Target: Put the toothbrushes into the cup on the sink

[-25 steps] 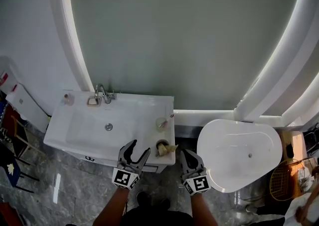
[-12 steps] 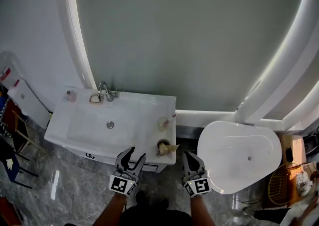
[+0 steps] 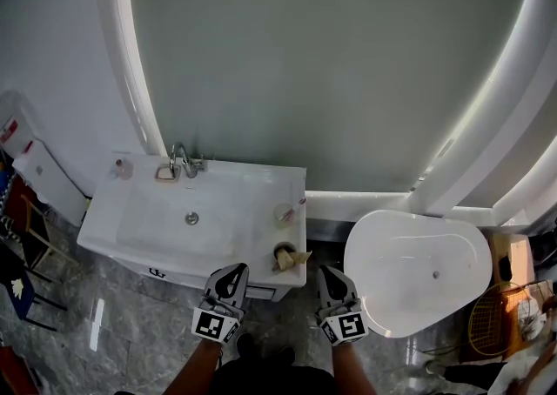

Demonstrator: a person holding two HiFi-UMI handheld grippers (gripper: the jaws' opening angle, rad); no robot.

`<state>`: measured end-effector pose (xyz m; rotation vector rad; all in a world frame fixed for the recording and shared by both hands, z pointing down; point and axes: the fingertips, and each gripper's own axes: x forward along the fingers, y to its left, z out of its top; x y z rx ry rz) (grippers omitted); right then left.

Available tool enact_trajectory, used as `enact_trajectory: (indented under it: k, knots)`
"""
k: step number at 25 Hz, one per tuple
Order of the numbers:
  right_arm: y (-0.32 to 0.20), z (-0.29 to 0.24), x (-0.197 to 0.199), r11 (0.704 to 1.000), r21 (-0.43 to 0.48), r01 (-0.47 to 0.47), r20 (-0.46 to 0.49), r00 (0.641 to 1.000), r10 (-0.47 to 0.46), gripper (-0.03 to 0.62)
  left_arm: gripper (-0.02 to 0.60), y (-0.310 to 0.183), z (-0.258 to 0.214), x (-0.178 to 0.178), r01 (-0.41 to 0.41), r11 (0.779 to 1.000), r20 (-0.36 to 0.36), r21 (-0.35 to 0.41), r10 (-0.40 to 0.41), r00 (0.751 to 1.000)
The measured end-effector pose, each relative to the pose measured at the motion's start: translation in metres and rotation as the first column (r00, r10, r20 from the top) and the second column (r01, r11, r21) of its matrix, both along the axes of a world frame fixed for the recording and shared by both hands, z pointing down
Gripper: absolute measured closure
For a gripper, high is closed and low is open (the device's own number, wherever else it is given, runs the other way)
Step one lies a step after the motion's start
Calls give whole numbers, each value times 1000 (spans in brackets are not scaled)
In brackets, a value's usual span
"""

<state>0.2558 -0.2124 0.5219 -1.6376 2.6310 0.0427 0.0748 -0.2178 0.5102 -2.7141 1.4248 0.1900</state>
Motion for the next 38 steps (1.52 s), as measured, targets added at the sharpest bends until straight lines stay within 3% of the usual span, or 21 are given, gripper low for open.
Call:
enact_trajectory:
  k: [38]
  knots:
    - [14, -12, -5, 999, 32, 24, -50, 999, -23, 566, 557, 8, 3, 8, -3, 1000, -6, -27, 3, 1000]
